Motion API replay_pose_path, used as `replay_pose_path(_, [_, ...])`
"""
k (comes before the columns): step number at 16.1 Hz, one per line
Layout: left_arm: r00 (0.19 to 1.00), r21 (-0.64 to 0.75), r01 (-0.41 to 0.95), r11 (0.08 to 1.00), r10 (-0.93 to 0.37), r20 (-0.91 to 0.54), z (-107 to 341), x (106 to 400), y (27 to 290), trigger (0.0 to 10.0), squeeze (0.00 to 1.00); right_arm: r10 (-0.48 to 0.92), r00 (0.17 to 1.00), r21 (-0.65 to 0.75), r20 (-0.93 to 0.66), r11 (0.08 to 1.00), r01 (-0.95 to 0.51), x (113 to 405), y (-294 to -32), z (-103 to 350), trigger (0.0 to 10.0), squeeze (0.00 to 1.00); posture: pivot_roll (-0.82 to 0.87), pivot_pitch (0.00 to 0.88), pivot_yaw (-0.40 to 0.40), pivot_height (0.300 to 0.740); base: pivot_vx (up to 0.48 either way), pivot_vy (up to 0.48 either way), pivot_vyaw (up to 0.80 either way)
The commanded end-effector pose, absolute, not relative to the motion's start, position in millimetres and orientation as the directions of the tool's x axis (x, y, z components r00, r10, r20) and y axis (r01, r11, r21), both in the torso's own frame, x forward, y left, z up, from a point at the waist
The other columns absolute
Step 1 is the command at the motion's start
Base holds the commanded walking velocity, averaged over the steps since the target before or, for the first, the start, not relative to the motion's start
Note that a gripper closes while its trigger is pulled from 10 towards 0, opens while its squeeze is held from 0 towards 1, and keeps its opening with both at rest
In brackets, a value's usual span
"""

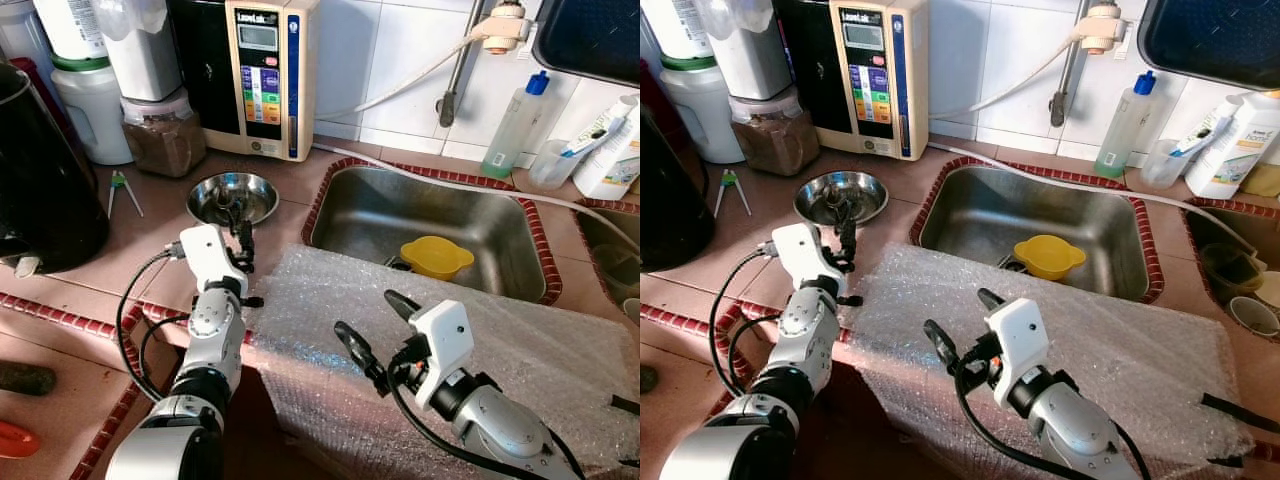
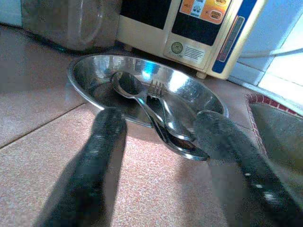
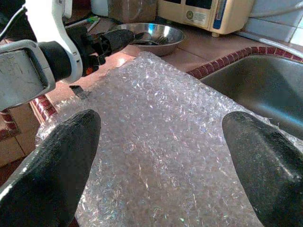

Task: Kitchen organization

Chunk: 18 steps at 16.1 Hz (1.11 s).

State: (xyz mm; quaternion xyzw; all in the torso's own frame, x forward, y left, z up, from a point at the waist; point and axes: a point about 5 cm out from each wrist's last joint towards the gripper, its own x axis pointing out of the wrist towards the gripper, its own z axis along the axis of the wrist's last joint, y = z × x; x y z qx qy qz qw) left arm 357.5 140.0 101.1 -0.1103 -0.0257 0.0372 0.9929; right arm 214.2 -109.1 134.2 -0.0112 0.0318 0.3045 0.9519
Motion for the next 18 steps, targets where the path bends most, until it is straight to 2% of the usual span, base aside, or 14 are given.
replay_pose_path(1, [0.996, -0.217, -0.061, 0.974, 0.075, 0.054, 105, 360, 139, 0.0, 0.00, 0.573, 0.818, -0.015, -0.060, 0.818, -0.574, 215, -112, 138, 10.0, 0.00, -0.04, 0.015, -0.019, 0.740, 0.000, 0.000, 0.00])
replay_pose_path(13, [0.990, -0.226, -0.113, 0.968, 0.128, 0.054, 110, 365, 153, 0.0, 0.00, 0.572, 0.818, -0.018, -0.062, 0.819, -0.573, 217, -112, 137, 10.0, 0.00, -0.04, 0.005, -0.017, 0.740, 0.000, 0.000, 0.00])
replay_pose_path(18, [0.981, -0.192, -0.171, 0.966, 0.185, 0.062, 114, 365, 172, 0.0, 0.00, 0.570, 0.819, -0.023, -0.061, 0.820, -0.572, 219, -112, 136, 10.0, 0.00, -0.03, 0.000, -0.009, 0.740, 0.000, 0.000, 0.00])
